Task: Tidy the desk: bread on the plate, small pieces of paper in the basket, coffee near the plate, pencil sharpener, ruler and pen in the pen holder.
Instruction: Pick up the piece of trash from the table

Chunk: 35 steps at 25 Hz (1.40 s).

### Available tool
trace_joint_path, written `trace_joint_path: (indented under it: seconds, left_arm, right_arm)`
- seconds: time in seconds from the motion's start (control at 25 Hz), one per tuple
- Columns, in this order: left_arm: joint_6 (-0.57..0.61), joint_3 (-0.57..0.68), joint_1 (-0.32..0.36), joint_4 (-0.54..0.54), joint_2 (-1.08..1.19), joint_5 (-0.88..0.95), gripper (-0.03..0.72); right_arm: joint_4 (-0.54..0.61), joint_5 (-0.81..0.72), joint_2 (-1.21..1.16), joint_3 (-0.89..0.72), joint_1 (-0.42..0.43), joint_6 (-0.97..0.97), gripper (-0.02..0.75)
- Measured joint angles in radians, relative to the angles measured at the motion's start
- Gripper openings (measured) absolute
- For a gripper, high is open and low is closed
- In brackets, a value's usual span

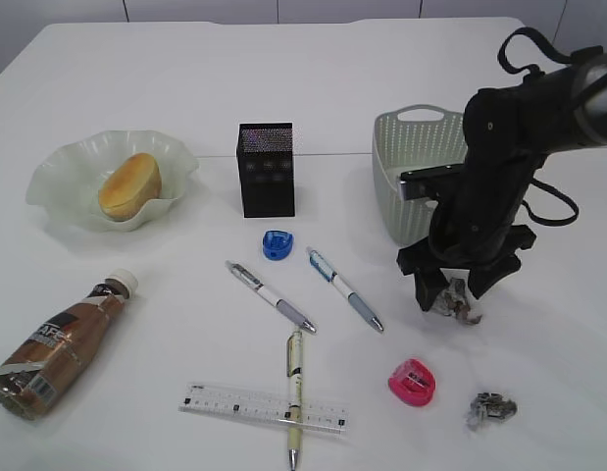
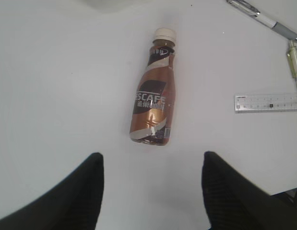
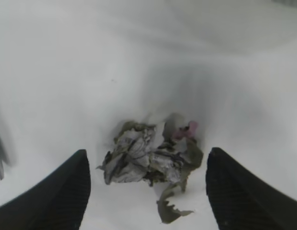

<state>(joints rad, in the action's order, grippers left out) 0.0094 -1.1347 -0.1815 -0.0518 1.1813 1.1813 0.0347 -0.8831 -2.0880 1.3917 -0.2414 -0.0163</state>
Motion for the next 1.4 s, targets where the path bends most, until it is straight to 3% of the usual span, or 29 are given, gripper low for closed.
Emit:
trace_joint_path:
  seconds: [0.08, 0.44, 0.72, 1.4]
  left_arm:
    - [0.0, 0.0, 0.0, 0.0, 0.0, 0.0, 0.47]
    - [0.0, 0.0, 0.0, 0.0, 0.0, 0.0, 0.47]
    - [0.0, 0.0, 0.0, 0.0, 0.0, 0.0, 0.47]
    - [0.0, 0.0, 0.0, 0.0, 0.0, 0.0, 0.47]
  right_arm:
    - [0.0, 0.004, -0.004, 0.001, 0.0, 0.0, 0.546]
    - [0.006, 0.004, -0.021, 0.002, 0.0, 0.007, 0.384]
    - [0.015, 0.004, -0.021, 0.005, 0.0, 0.007, 0.191]
    - [0.047, -0.049, 0.17, 0.099, 0.0, 0.003, 0.17]
